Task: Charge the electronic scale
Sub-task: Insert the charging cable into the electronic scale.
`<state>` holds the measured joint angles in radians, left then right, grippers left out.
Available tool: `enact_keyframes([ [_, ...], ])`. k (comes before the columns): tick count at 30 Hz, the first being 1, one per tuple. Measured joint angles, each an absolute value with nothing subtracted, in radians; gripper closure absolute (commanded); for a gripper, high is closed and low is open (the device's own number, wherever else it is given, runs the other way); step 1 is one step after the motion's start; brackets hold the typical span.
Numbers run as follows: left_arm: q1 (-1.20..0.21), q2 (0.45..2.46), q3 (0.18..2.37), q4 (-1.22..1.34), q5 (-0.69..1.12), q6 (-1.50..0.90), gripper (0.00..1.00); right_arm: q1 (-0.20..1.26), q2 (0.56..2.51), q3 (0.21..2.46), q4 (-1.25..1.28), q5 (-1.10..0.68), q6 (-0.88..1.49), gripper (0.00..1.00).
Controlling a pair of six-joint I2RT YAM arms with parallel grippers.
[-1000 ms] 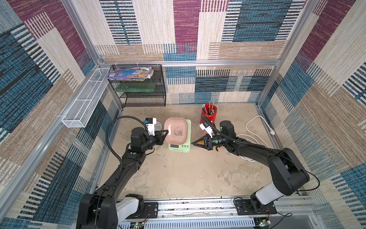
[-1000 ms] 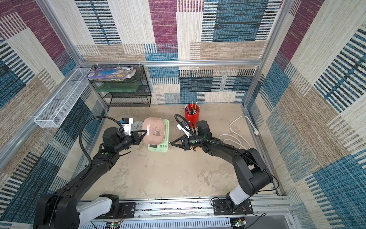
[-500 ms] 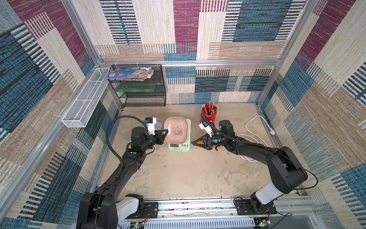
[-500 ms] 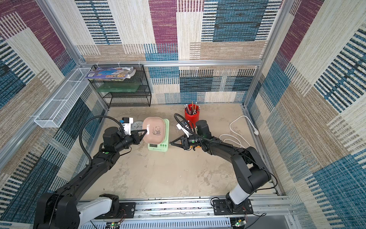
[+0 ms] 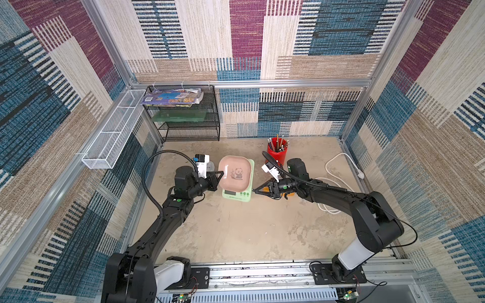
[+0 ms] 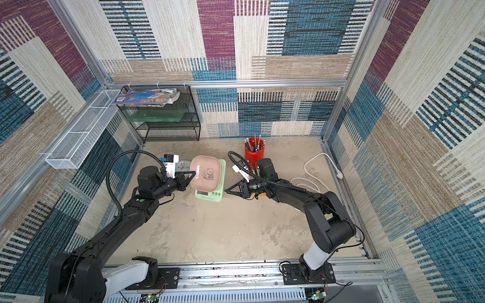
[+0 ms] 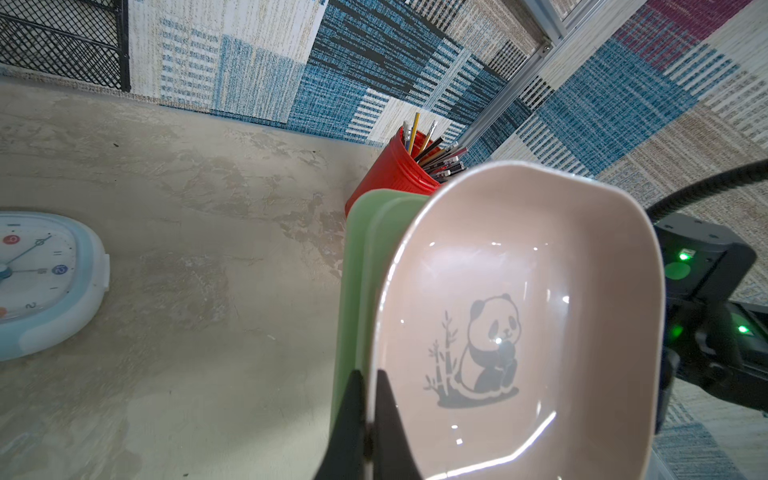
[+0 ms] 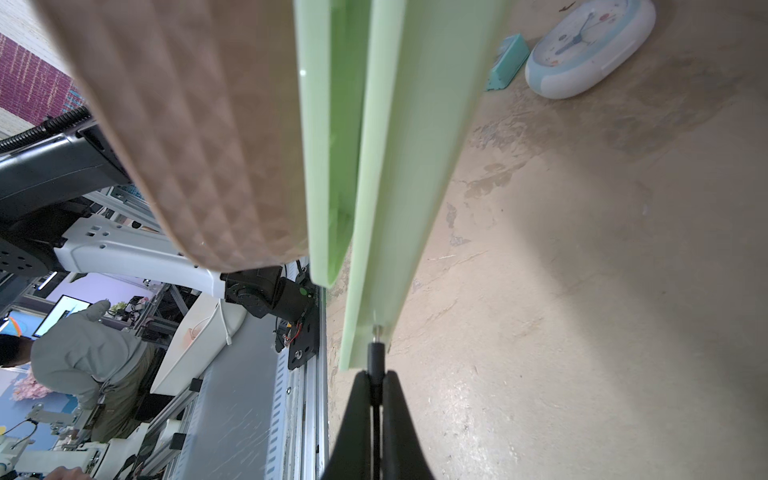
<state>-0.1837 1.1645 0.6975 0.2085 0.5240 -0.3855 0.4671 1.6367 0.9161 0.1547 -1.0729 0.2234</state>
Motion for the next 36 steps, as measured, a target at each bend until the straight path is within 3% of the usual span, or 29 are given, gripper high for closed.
enact_keyframes([
  [13,-0.221,1.182,0.703,0.204,0.478,-0.355,1.00,0.471,1.645,0.919,0.131,-1.052,0.220,1.00],
  [29,-0.249,1.274,0.703,0.204,0.451,-0.369,1.00,0.462,1.614,0.905,0.109,-1.021,0.151,0.56],
  [36,-0.258,1.321,0.707,0.201,0.448,-0.389,1.00,0.429,1.575,0.880,0.110,-1.000,0.131,0.50],
])
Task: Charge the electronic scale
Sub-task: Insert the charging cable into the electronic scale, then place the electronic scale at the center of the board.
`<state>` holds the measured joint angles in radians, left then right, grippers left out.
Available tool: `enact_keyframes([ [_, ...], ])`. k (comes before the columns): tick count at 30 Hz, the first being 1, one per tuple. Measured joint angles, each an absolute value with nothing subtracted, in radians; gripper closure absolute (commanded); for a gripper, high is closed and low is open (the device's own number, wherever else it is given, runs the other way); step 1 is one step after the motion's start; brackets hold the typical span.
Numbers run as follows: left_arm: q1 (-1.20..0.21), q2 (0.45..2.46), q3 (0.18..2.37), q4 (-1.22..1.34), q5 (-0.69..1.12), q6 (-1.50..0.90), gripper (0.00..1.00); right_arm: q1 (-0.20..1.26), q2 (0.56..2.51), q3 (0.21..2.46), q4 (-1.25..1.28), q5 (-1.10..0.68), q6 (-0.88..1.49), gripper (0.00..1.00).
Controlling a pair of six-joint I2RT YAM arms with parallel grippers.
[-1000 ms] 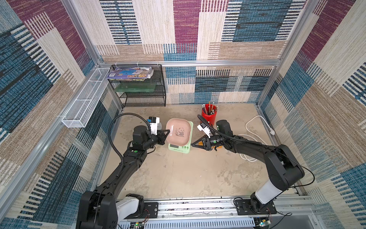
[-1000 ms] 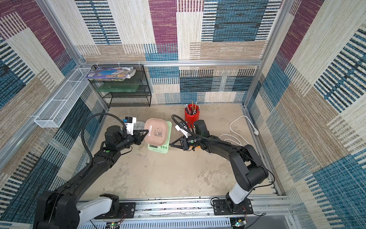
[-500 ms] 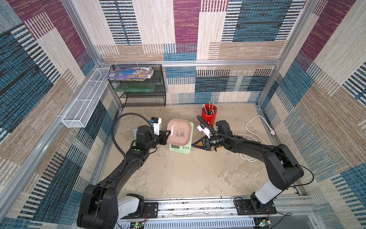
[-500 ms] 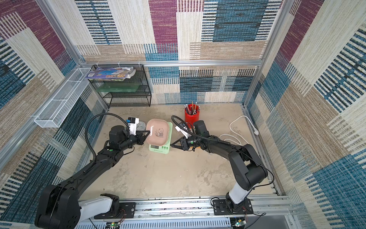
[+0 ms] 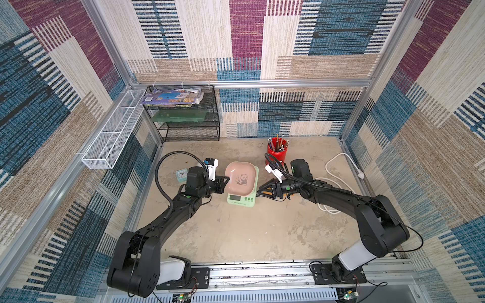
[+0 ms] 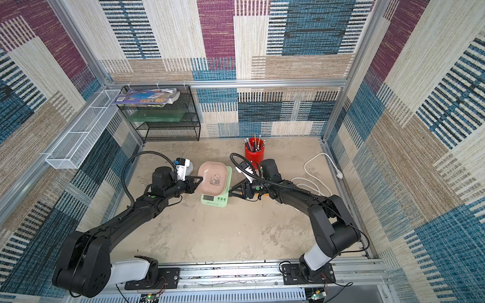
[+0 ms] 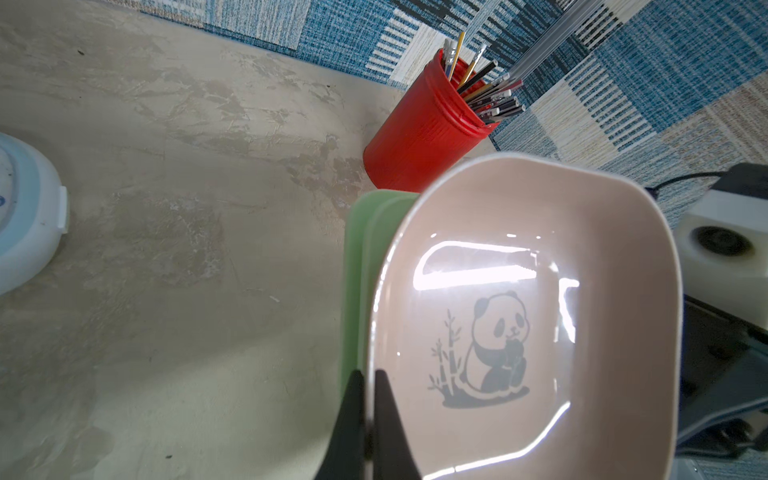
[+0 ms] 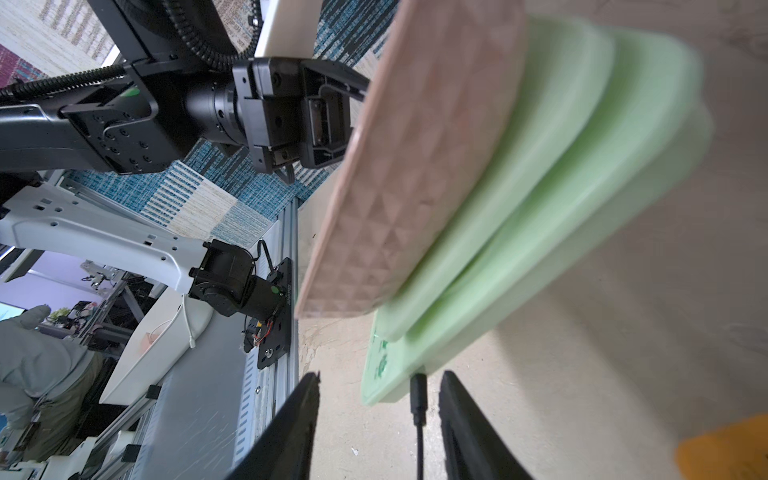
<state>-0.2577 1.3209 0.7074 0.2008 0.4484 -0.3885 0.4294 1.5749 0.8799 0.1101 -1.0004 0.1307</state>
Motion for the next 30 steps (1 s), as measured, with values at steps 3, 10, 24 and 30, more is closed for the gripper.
enact_keyframes([
  [3,-0.263,1.346,0.726,0.176,0.424,-0.406,1.00,0.419,1.542,0.860,0.111,-0.955,0.130,0.50],
  [10,-0.297,1.423,0.792,0.084,0.339,-0.456,1.00,0.410,1.435,0.806,0.119,-0.781,0.127,0.50],
  [24,-0.408,1.580,0.991,-0.181,0.165,-0.505,1.00,0.319,1.262,0.660,0.240,-0.580,0.173,0.50],
  [30,-0.437,1.638,1.053,-0.265,0.129,-0.519,1.00,0.275,1.222,0.618,0.274,-0.546,0.209,0.50],
])
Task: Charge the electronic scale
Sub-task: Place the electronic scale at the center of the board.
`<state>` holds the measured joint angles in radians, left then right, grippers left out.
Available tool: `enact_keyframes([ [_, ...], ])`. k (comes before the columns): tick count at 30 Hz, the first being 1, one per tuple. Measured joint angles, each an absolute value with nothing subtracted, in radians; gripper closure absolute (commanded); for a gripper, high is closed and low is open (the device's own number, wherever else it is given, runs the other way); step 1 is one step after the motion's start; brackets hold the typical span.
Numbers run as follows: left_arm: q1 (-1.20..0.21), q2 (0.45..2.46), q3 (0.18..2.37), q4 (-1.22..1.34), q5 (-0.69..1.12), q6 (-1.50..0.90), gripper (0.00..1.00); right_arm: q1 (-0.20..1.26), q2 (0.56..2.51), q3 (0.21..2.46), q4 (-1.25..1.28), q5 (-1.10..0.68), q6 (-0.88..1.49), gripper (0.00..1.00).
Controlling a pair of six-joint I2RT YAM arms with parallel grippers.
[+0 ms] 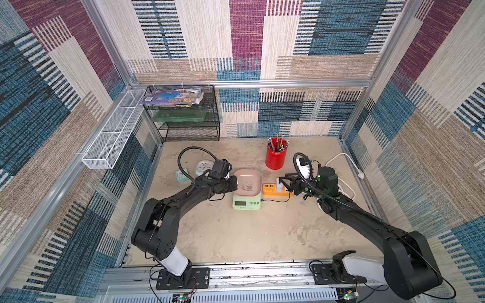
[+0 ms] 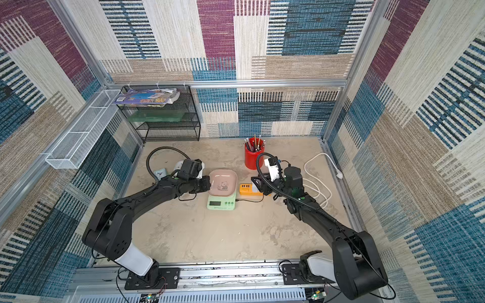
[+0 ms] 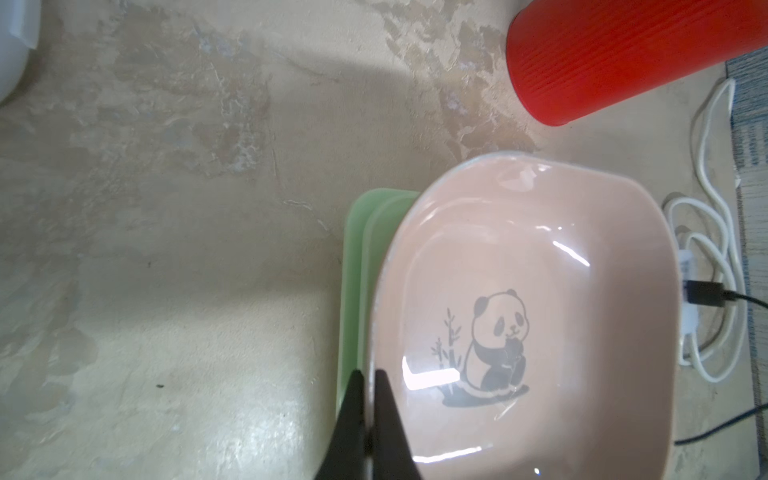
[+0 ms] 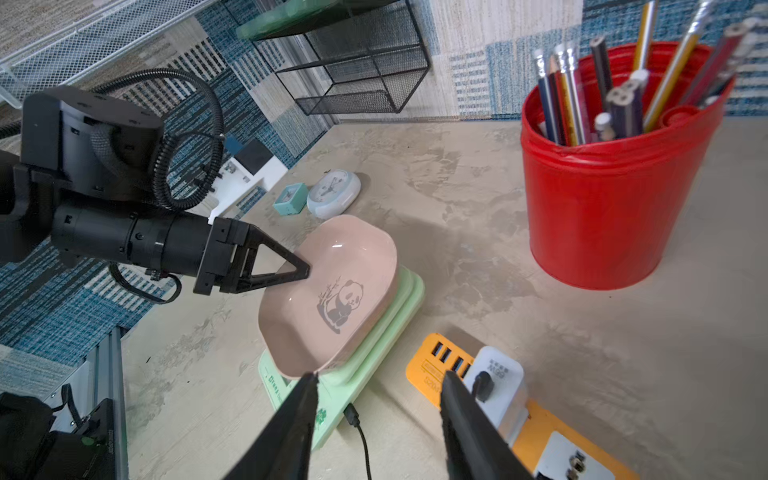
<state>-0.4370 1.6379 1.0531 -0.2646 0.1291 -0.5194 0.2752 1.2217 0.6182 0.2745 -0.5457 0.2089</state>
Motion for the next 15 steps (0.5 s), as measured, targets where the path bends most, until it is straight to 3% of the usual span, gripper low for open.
enact_keyframes([
  [15,-0.463,1.718,1.115,-0.349,0.062,-0.558,1.00,0.197,1.097,0.520,0.342,-0.434,0.272,0.41],
])
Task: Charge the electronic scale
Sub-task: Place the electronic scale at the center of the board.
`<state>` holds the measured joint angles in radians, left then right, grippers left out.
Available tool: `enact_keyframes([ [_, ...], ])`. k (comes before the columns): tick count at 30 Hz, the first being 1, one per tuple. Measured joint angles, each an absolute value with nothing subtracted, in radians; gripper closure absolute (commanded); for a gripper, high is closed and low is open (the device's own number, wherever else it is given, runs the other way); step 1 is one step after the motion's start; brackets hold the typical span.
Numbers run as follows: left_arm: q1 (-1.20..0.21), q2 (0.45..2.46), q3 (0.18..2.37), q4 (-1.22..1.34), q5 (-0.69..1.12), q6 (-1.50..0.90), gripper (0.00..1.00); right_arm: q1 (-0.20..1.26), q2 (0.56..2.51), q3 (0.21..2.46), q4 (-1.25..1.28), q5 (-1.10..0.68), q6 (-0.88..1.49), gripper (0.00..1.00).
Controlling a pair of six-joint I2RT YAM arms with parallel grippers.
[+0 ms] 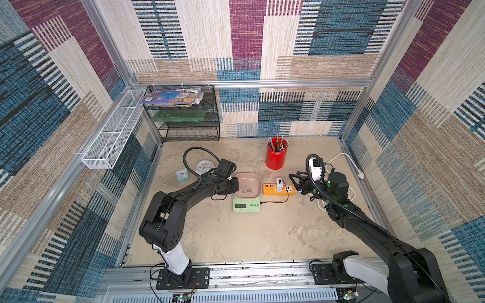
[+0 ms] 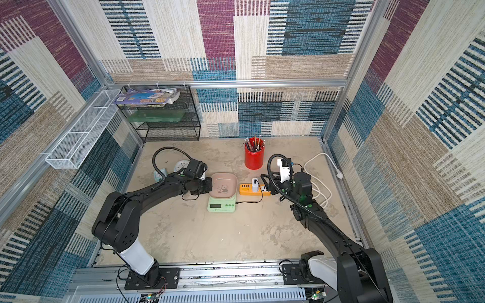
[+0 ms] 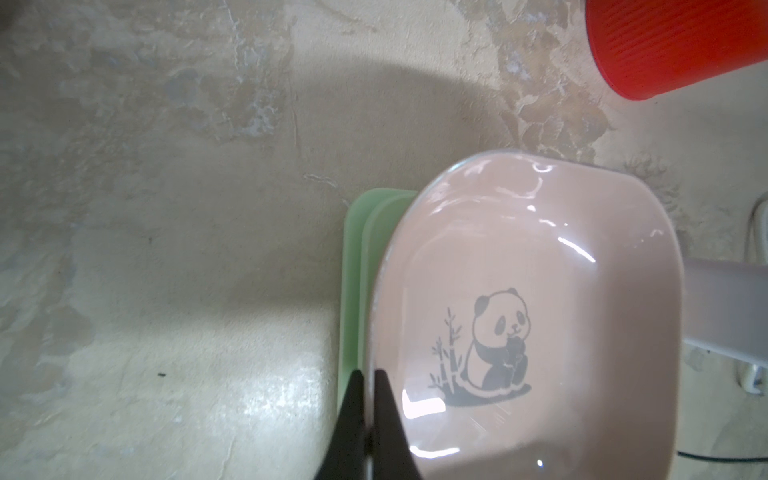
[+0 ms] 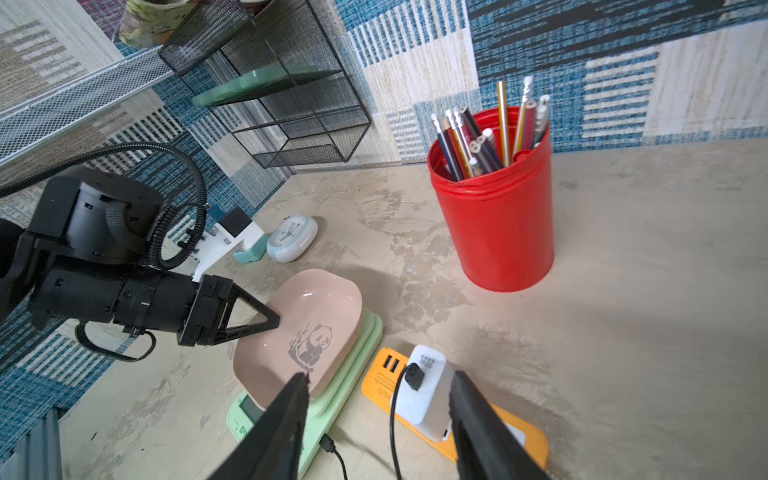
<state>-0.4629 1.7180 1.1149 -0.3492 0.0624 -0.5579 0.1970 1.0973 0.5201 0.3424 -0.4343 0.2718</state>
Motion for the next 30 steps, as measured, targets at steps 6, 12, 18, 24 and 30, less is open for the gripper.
enact_keyframes([
  [6,-0.468,1.732,1.118,-0.343,0.058,-0.595,1.00,0.170,1.079,0.499,0.349,-0.407,0.291,0.40],
  [12,-0.471,1.750,1.126,-0.324,0.056,-0.610,0.92,0.144,1.079,0.489,0.361,-0.382,0.311,0.39],
  [18,-0.471,1.752,1.143,-0.339,0.059,-0.614,0.66,0.131,1.079,0.481,0.366,-0.381,0.313,0.39],
  [24,-0.471,1.684,1.151,-0.364,0.035,-0.604,0.43,0.104,1.060,0.469,0.365,-0.352,0.313,0.40],
  [30,-0.471,1.541,1.139,-0.357,-0.025,-0.501,0.33,0.070,1.020,0.450,0.354,-0.264,0.313,0.28],
])
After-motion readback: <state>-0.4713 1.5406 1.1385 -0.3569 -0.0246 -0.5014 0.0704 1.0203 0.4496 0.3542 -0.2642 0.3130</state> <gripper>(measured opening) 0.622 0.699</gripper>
